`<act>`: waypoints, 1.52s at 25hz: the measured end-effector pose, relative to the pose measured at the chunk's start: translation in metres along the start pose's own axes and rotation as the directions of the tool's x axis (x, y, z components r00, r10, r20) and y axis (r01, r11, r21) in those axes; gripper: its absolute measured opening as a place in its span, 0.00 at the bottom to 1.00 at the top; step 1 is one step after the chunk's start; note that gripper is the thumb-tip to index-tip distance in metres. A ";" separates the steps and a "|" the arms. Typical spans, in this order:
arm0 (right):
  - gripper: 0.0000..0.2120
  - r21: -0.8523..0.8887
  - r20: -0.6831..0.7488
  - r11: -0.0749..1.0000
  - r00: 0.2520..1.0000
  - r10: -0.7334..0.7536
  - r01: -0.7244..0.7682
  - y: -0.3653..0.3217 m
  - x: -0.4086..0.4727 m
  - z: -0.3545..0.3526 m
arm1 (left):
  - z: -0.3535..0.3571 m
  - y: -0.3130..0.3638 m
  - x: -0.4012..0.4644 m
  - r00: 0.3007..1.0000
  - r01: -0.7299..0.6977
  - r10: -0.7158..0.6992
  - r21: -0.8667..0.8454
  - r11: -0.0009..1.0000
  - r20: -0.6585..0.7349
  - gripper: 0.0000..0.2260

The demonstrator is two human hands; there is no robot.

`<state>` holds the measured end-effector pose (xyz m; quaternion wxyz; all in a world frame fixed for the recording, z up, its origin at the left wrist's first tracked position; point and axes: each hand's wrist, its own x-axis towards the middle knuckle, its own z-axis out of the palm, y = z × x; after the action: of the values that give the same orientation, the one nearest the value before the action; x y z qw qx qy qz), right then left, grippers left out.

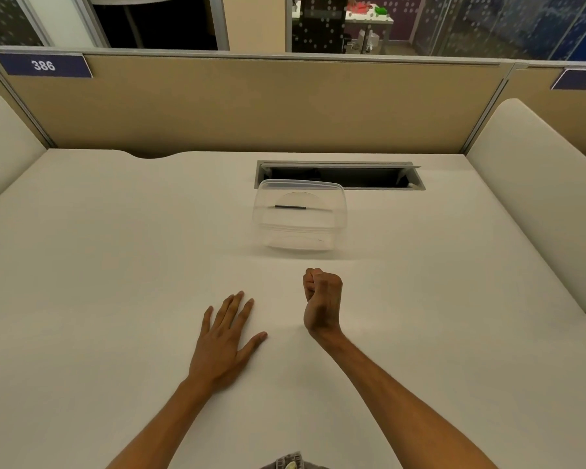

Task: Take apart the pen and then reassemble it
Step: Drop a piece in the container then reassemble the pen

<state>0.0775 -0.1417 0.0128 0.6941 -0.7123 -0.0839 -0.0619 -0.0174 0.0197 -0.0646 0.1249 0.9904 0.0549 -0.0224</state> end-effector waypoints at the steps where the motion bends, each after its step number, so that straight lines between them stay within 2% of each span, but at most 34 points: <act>1: 0.15 0.005 0.000 1.000 1.000 -0.003 0.003 0.000 -0.001 -0.001 | 0.000 0.000 0.000 1.000 0.001 -0.001 -0.003 1.000 -0.001 0.33; 7: 0.14 0.082 0.107 0.992 0.991 0.083 -0.092 -0.004 0.010 -0.015 | -0.001 -0.001 0.000 1.000 -0.011 0.010 -0.026 1.000 -0.029 0.33; 9: 0.13 0.050 0.113 0.993 0.989 0.100 -0.106 -0.005 0.015 -0.026 | -0.002 -0.001 0.001 0.999 -0.013 0.012 -0.034 0.999 -0.036 0.33; 12: 0.14 -0.074 0.090 0.997 0.996 0.013 -0.006 -0.007 0.016 -0.037 | -0.002 0.000 0.000 0.999 -0.014 0.011 -0.052 0.999 -0.049 0.33; 15: 0.13 -0.208 0.006 0.974 0.996 -0.090 0.089 -0.008 0.015 -0.045 | -0.002 0.000 0.001 0.999 -0.011 0.009 -0.054 0.998 -0.050 0.33; 19: 0.11 -0.216 -0.127 0.976 0.992 -0.001 -0.027 0.004 0.009 -0.057 | -0.001 -0.001 0.000 0.999 -0.012 0.009 -0.064 0.998 -0.050 0.32; 23: 0.04 -0.313 -0.140 0.949 0.990 0.005 -0.049 0.015 -0.010 -0.060 | 0.001 -0.001 0.001 0.999 -0.015 0.011 -0.068 0.998 -0.053 0.33; 26: 0.05 -0.438 -0.120 0.892 0.991 0.064 -0.111 0.026 -0.024 -0.061 | 0.002 -0.002 0.002 0.998 -0.013 0.009 -0.059 0.998 -0.063 0.32; 31: 0.07 -0.737 -0.106 0.656 0.987 0.124 -0.162 0.030 -0.037 -0.052 | 0.003 -0.003 0.001 0.997 -0.016 0.012 -0.061 0.998 -0.070 0.32; 34: 0.09 -0.809 -0.066 0.569 0.984 0.163 -0.148 0.031 -0.040 -0.042 | 0.002 -0.002 0.001 0.997 -0.020 0.015 -0.065 0.998 -0.075 0.33; 38: 0.08 -0.833 -0.020 0.541 0.984 0.177 -0.115 0.035 -0.045 -0.031 | 0.001 -0.001 0.000 0.996 -0.024 0.018 -0.081 0.996 -0.083 0.35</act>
<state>0.0415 -0.1747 -0.0300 0.2753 -0.9613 -0.0081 -0.0126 -0.0171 0.0207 -0.0658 0.1634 0.9850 0.0504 0.0218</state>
